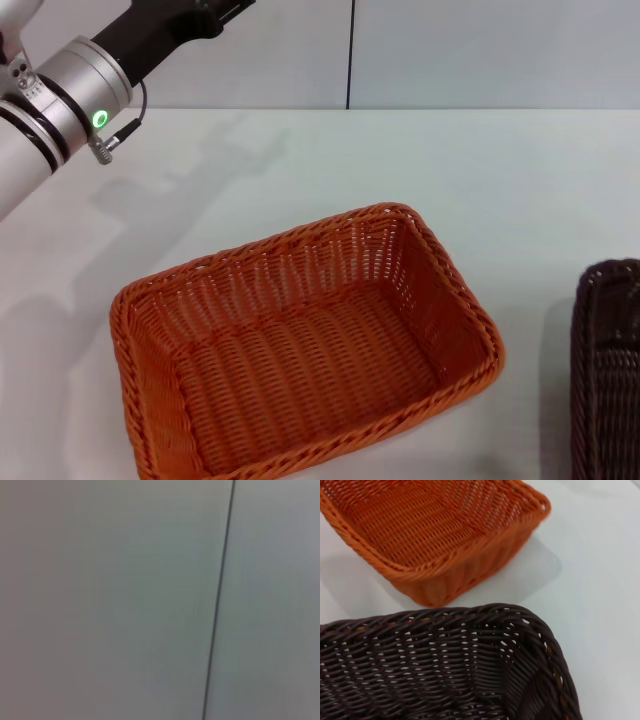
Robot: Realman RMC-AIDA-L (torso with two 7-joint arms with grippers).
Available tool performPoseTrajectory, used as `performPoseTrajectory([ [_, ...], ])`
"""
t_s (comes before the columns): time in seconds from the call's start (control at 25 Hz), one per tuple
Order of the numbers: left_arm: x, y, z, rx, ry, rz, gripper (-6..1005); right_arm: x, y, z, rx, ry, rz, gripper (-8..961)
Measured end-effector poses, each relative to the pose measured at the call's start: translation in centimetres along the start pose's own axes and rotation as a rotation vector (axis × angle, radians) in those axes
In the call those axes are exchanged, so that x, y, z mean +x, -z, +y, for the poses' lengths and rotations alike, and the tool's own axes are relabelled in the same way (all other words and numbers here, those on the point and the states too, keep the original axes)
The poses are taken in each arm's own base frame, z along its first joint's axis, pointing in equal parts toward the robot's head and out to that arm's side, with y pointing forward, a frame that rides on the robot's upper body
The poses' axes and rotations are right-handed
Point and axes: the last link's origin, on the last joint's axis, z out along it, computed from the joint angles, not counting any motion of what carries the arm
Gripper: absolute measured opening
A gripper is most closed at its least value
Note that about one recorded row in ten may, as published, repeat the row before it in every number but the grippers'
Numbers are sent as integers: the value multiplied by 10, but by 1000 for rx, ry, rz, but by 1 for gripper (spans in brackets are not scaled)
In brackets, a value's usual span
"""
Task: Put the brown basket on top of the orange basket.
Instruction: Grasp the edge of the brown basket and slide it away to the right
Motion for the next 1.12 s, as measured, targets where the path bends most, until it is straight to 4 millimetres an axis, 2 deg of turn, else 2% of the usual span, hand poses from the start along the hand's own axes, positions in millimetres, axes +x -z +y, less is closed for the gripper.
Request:
performPoseTrajectory([
  [0.04,0,2,-3,9,4,4,813,0,0,0,0,0,0,257],
  [0.08,0,2,-3,9,4,4,813,8,2,4,4,-61,10,228],
  [0.2,0,10,-11,44,23,18,813,19,3,10,3,-156,27,209],
  [0.4,1,17,-18,69,40,29,813,24,3,17,-19,-273,38,183],
  [0.8,1,21,-18,60,42,35,813,30,3,25,-38,-362,30,164],
  [0.88,-3,27,-18,57,48,32,813,30,3,26,-38,-365,19,164],
  [1.12,-5,33,-19,60,54,34,813,33,13,35,-50,-376,-38,163],
])
